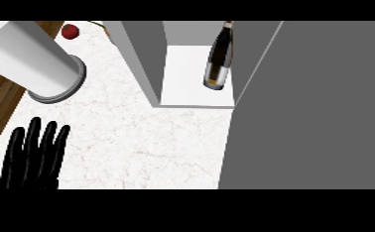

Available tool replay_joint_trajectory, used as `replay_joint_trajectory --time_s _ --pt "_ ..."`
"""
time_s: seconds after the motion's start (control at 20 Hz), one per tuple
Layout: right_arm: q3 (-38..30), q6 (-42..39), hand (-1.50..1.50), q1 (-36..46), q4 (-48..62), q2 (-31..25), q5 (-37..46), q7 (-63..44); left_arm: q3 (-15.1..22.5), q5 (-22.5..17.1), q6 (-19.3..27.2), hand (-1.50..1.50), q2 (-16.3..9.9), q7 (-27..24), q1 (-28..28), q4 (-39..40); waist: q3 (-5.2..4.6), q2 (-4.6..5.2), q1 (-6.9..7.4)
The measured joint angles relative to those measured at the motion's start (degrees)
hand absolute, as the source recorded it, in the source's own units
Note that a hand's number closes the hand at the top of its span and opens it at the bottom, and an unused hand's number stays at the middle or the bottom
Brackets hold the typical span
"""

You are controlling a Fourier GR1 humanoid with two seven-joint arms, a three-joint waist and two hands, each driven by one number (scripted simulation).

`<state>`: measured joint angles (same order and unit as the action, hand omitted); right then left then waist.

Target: Pick up the wine, place it into the cabinet and close the cabinet

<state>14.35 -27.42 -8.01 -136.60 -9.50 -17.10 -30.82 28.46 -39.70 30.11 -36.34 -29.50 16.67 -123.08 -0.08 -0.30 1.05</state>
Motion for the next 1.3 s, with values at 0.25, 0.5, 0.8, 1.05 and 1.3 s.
replay_joint_trajectory --time_s 0.25,0.5,0.8,1.05,1.3 --pt "9.2 4.2 1.50 1.1 -0.4 3.7 1.3 -3.7 -8.3 -4.8 -7.1 -1.50 -4.0 -2.6 9.0 -3.1 -0.04 -0.12 0.14" --pt "18.6 9.8 1.50 5.1 -1.6 7.5 10.4 -7.3 -16.0 -9.2 -13.8 -1.50 -6.0 -4.0 14.7 -3.0 -0.07 -0.23 0.03" --pt "26.7 19.7 1.50 16.5 2.6 8.9 20.8 -8.1 -24.6 -12.9 -21.9 -1.50 -8.2 -4.7 21.7 -3.5 -0.06 -0.19 0.75" --pt "29.7 30.1 1.50 29.3 10.9 9.3 23.5 -9.0 -30.0 -15.2 -27.3 -1.50 -8.5 -4.1 24.1 -2.7 -0.03 -0.01 0.86" --pt "25.7 36.2 1.50 41.7 20.7 9.4 20.7 -8.9 -34.3 -17.5 -31.4 -1.50 -8.3 -2.0 25.9 -3.1 0.00 0.16 1.06"
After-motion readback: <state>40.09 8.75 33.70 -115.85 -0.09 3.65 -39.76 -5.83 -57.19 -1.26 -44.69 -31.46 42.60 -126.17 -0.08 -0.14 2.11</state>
